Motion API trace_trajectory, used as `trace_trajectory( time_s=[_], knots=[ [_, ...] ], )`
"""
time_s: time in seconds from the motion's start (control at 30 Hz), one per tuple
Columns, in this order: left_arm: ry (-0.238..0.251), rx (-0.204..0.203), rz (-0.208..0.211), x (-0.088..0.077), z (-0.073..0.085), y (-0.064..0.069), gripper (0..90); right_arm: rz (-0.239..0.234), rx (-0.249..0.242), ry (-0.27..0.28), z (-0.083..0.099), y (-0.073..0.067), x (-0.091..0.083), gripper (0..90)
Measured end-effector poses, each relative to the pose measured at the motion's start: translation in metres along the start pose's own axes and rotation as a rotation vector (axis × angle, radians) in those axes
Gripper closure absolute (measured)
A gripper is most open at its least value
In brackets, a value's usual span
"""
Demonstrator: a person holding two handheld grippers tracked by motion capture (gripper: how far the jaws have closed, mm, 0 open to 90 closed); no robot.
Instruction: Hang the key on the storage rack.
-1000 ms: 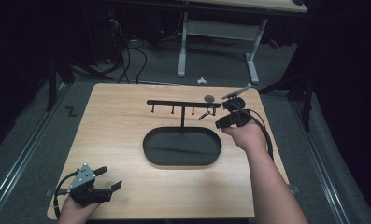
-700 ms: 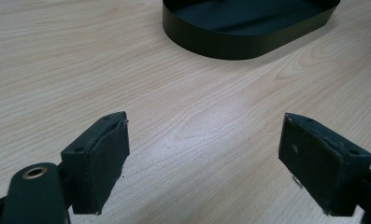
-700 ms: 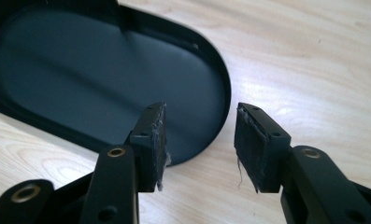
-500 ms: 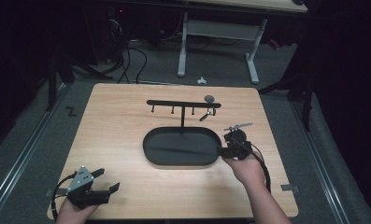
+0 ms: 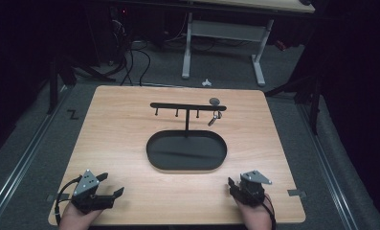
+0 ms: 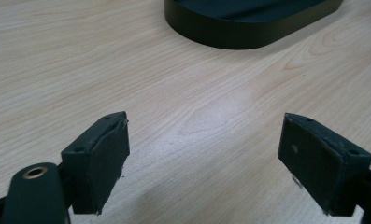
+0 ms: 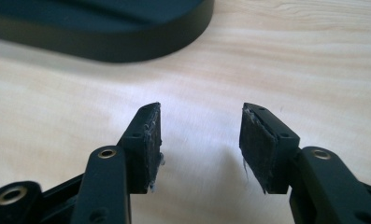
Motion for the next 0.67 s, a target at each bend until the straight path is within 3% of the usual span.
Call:
trace_trajectory(
  time_s=[0.03,0.13,0.23,0.47,0.67],
  knots=[
    [0.003,-0.001,-0.007,0.0003,-0.0005,-0.0001,16.7,-0.039,-0.002,-0.002,0.0,-0.0007,-0.0019,47.8],
    [0.001,-0.001,-0.019,0.002,-0.0015,-0.0001,16.7,-0.026,-0.066,0.052,-0.0049,-0.003,-0.0103,47.4],
    [-0.006,-0.002,-0.028,0.0034,-0.0014,0.0008,16.7,-0.043,-0.081,0.048,-0.0022,-0.0045,-0.0084,47.7],
    [0.0,0.009,-0.019,0.0033,-0.0022,0.0017,16.7,-0.05,-0.047,0.03,0.0011,0.0013,-0.0058,47.9],
    [0.024,-0.007,-0.006,-0.0009,-0.0027,-0.0017,16.6,-0.022,-0.029,0.05,-0.0018,0.0017,-0.0081,47.8]
  ],
)
Point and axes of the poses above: each handheld gripper's, and its own axes: x roughly forward along the jaws, z roughly out of its underside, y roughly to its right, the point moved 3 cm from there along x, roughly forward along the jaws, and after that the axes turned 3 degrees about -y, right-handed, at the moved point
